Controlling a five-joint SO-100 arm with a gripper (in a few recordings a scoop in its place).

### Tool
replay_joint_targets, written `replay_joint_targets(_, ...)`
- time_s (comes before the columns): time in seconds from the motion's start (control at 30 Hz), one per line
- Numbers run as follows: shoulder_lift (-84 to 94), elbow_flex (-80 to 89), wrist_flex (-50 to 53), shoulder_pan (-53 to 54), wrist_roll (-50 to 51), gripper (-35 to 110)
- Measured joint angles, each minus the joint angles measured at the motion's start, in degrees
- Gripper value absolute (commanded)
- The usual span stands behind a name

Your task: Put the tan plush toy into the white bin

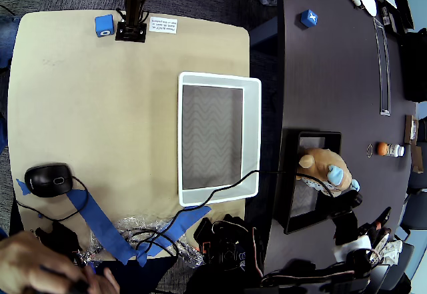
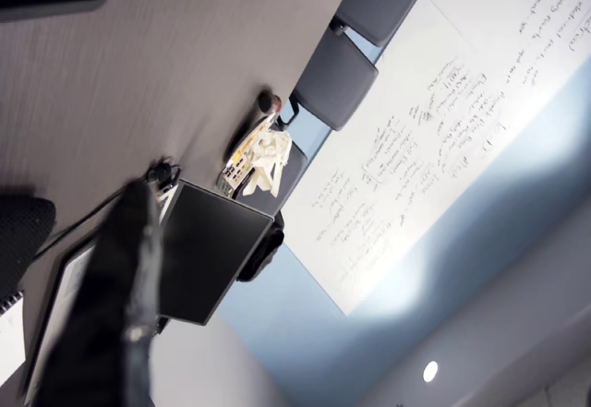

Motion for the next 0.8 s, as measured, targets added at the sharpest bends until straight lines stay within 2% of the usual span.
replay_joint_targets(0.33,-6.15,-0.62,0.00,-8.70,-0.18,70)
replay_joint_targets(0.8,-17.75,-1.32,-0.09,-12.13,-6.06,69)
